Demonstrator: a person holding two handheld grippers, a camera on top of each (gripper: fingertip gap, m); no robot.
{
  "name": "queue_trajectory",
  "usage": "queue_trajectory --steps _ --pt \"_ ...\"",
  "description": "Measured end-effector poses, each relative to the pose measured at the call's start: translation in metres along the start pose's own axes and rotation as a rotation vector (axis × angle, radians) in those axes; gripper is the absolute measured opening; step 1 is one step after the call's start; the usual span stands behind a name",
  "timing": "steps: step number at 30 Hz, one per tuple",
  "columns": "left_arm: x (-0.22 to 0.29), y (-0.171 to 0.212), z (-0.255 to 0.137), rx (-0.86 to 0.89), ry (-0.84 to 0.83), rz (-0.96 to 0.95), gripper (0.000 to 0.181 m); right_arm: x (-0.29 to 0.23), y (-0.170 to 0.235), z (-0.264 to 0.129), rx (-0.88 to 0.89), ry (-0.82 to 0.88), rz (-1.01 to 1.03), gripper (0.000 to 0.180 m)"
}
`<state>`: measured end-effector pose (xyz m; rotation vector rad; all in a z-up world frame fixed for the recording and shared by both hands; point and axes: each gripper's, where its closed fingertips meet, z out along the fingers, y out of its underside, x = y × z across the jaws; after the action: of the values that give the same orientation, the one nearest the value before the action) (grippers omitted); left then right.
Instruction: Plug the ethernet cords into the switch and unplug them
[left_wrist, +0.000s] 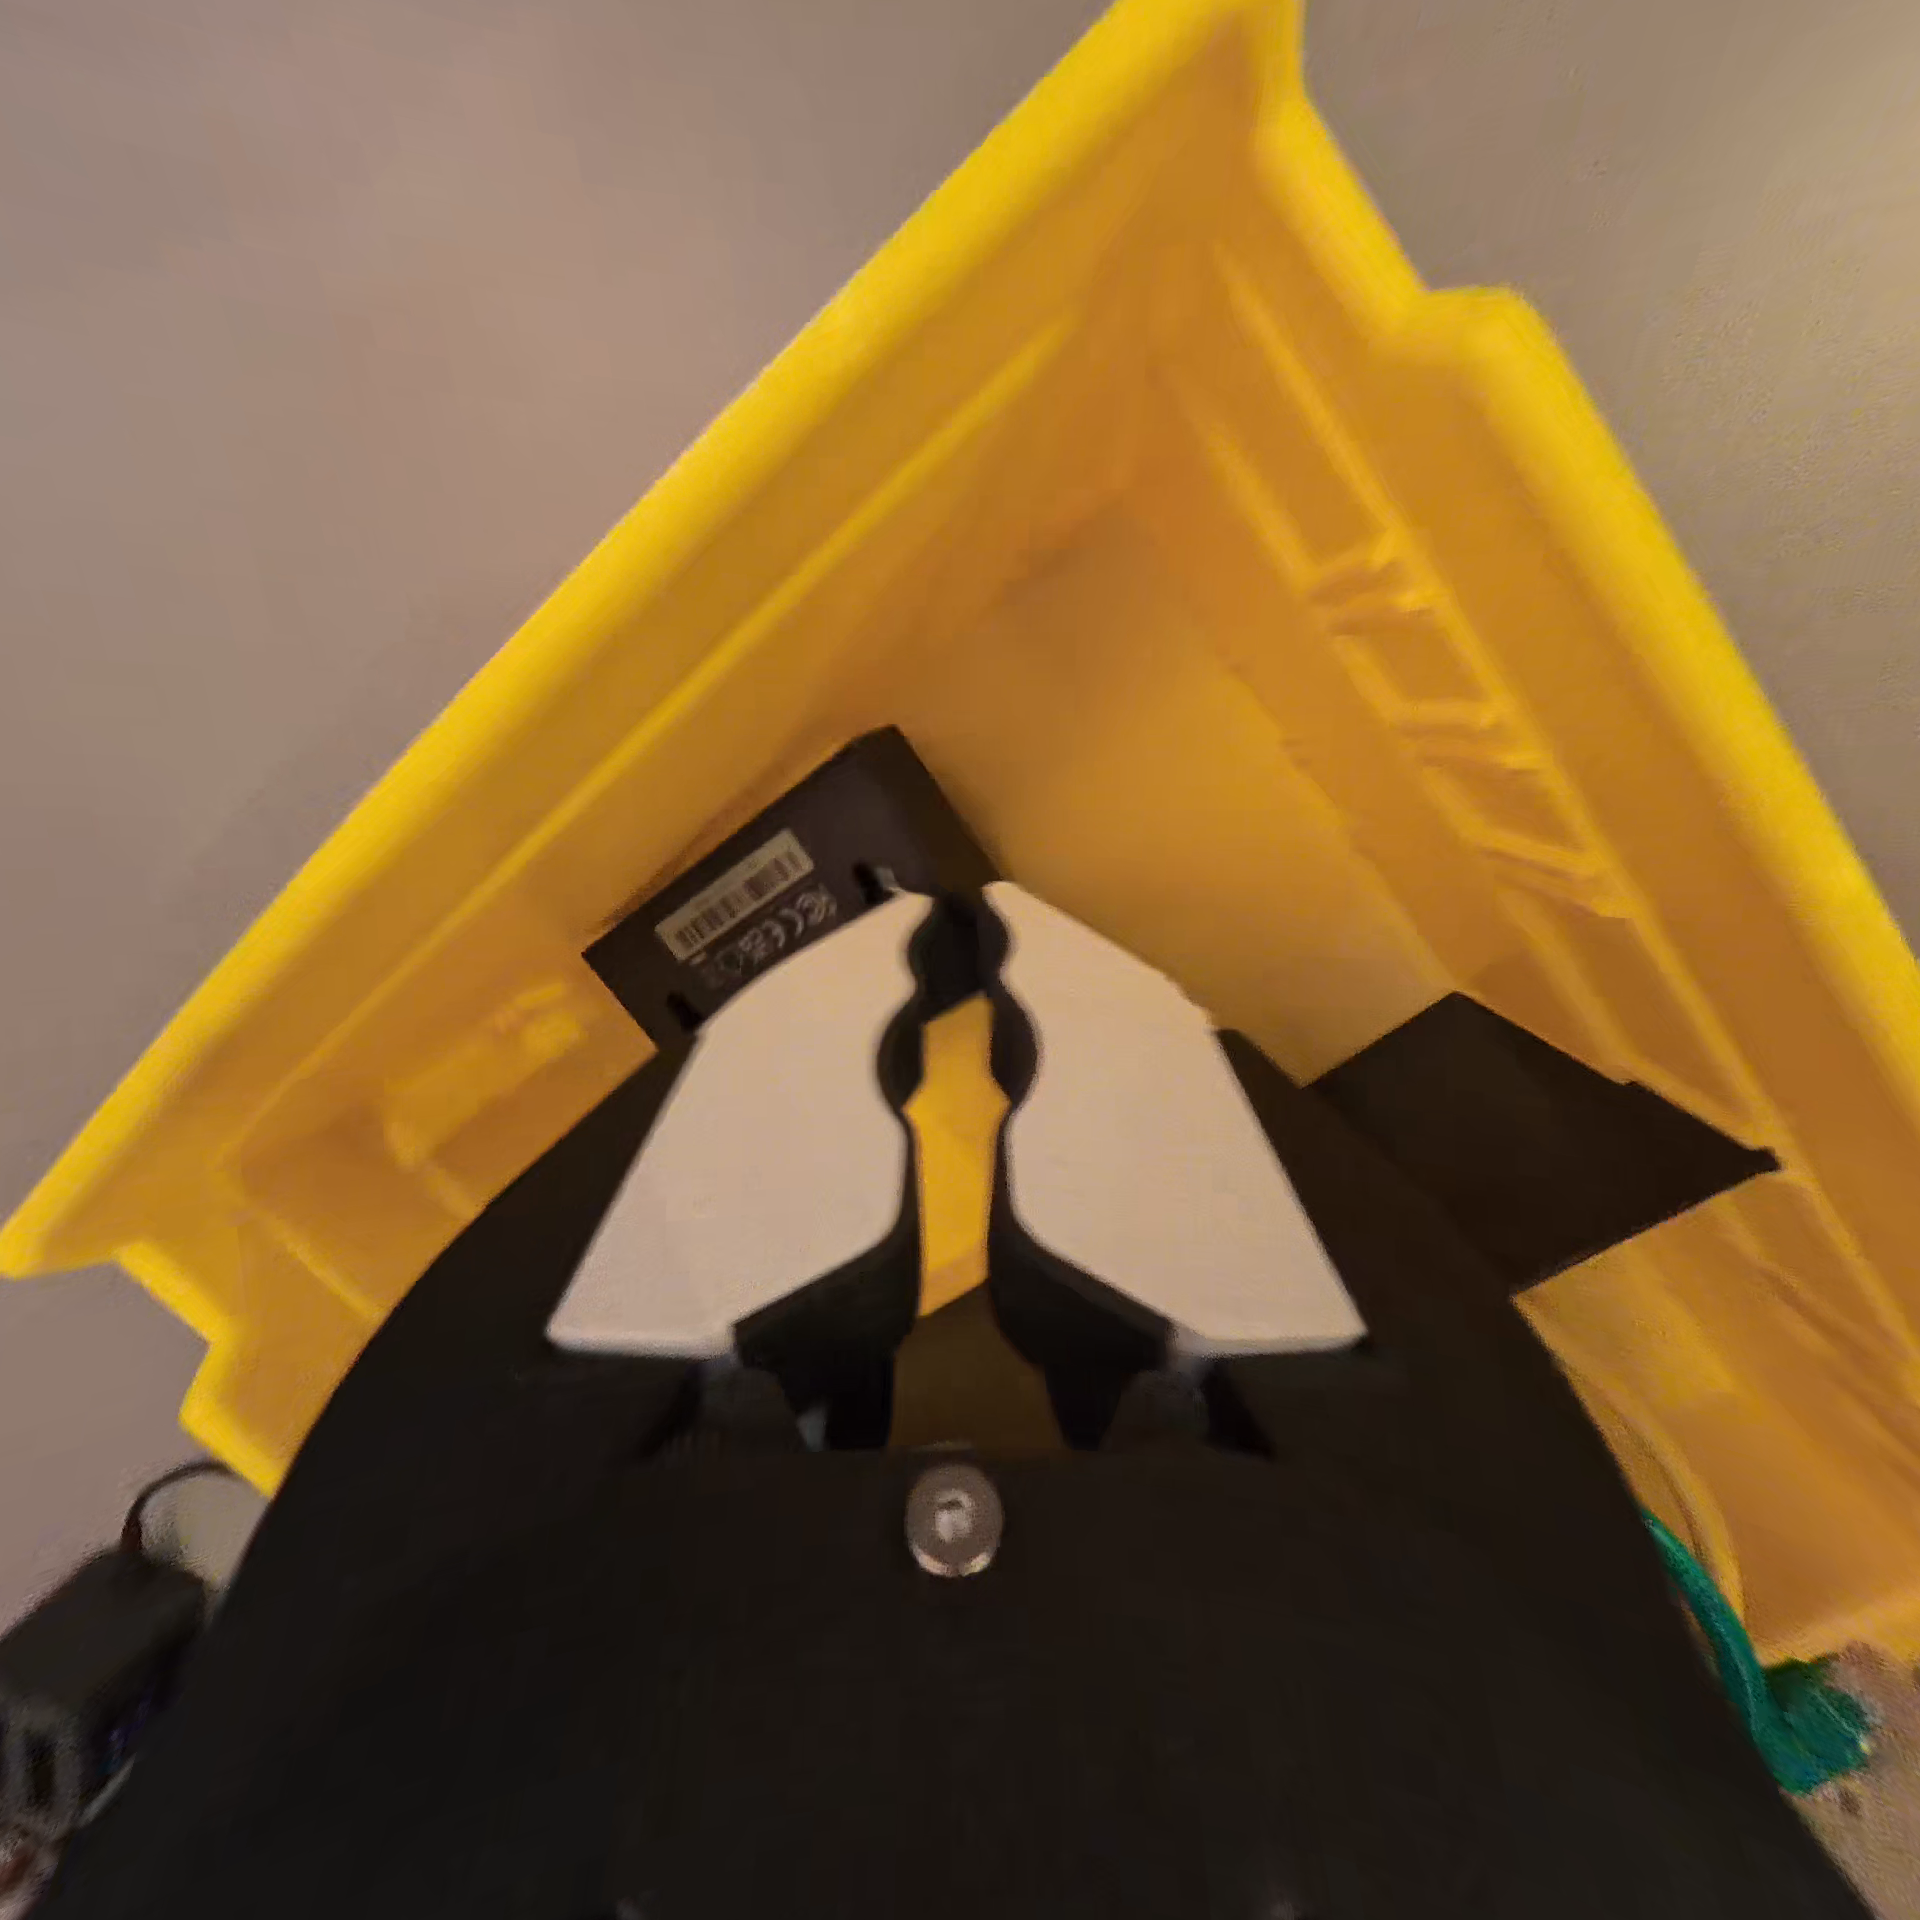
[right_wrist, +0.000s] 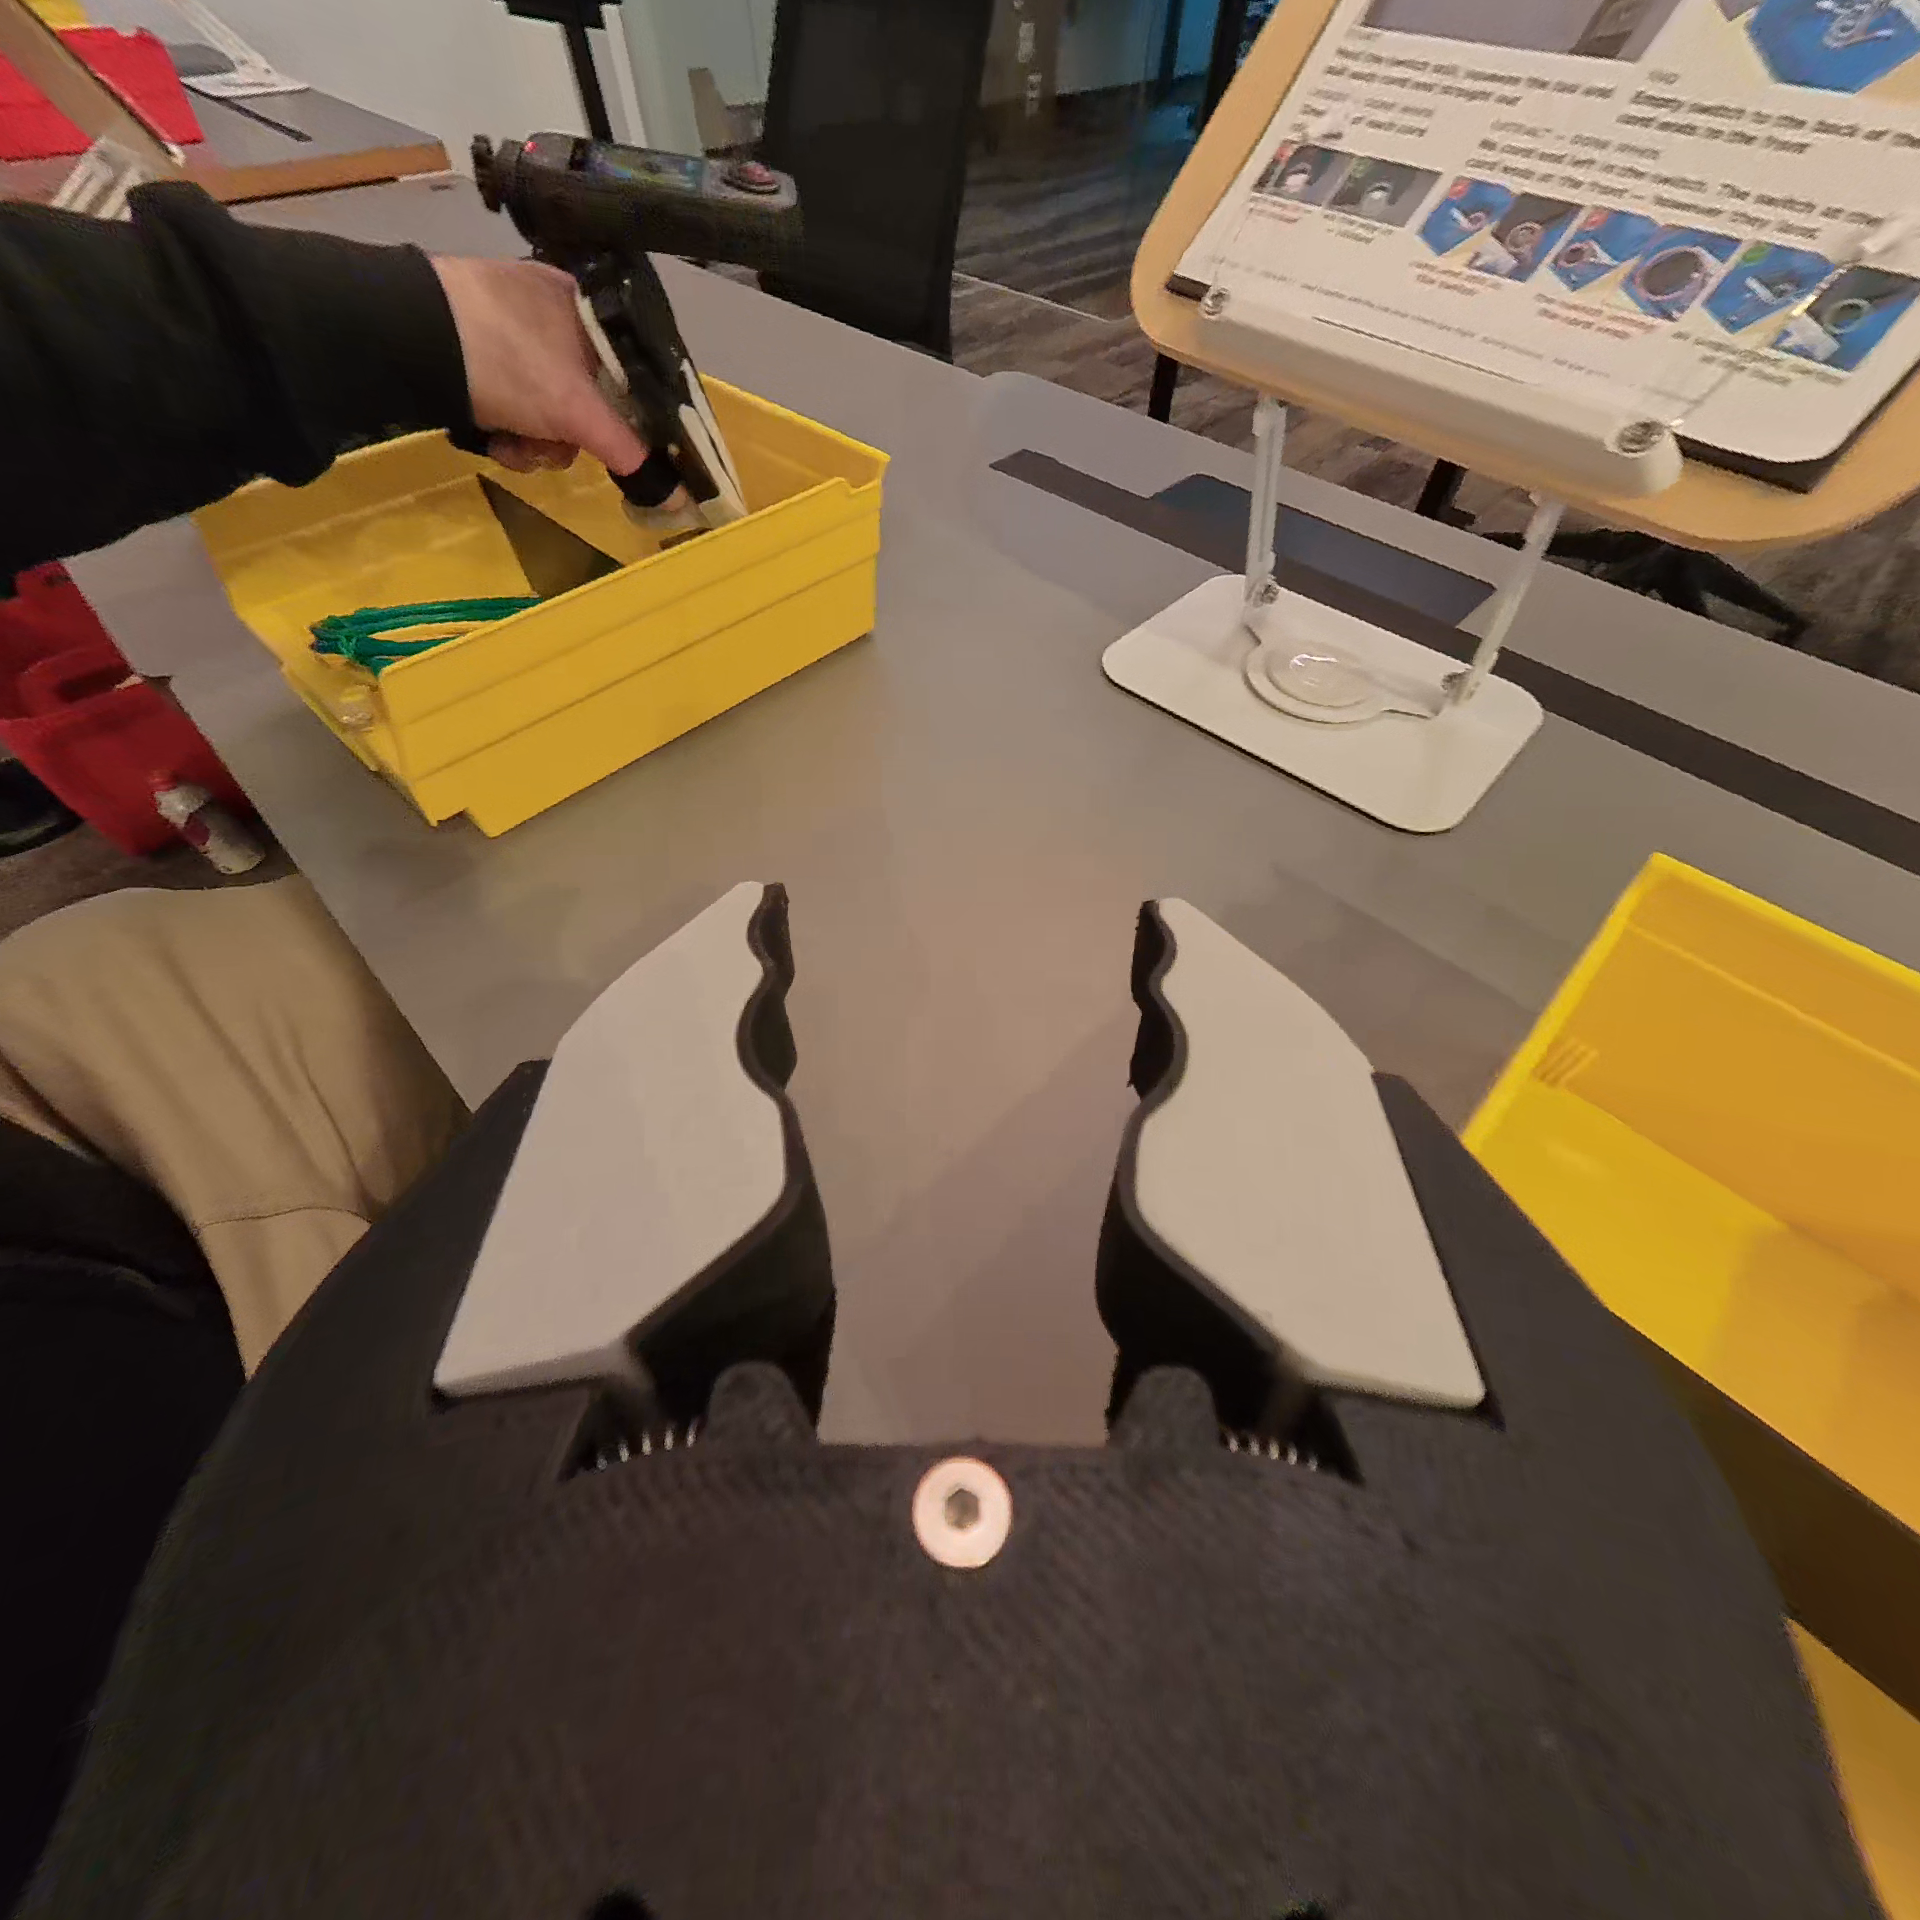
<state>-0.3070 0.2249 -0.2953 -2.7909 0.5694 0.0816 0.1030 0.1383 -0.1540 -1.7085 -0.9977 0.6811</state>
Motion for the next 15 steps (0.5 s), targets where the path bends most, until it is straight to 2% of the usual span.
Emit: queue_trajectory --steps 1,2,4,7,10,15 --pt "-0.004 0.006 0.002 -0.04 -0.011 -0.013 0.032 -0.002 -0.001 0.002 -0.003 -0.009 -0.006 0.063" --pt "-0.005 0.011 0.006 -0.073 -0.015 -0.003 0.055 -0.005 -0.001 0.004 -0.007 -0.017 -0.014 0.063" --pt "-0.017 0.014 0.009 -0.078 -0.086 0.015 0.062 -0.009 -0.002 0.008 -0.015 -0.032 -0.023 0.062" --pt "-0.032 0.02 0.015 -0.106 -0.147 -0.043 0.093 -0.014 -0.002 0.013 -0.025 -0.049 -0.023 0.062" --pt "-0.026 0.025 0.029 -0.136 -0.049 -0.196 0.095 -0.018 0.0 0.017 -0.031 -0.065 -0.014 0.061" --pt "-0.032 0.022 0.037 -0.161 -0.051 -0.27 0.1 -0.022 0.0 0.02 -0.029 -0.084 -0.007 0.061"
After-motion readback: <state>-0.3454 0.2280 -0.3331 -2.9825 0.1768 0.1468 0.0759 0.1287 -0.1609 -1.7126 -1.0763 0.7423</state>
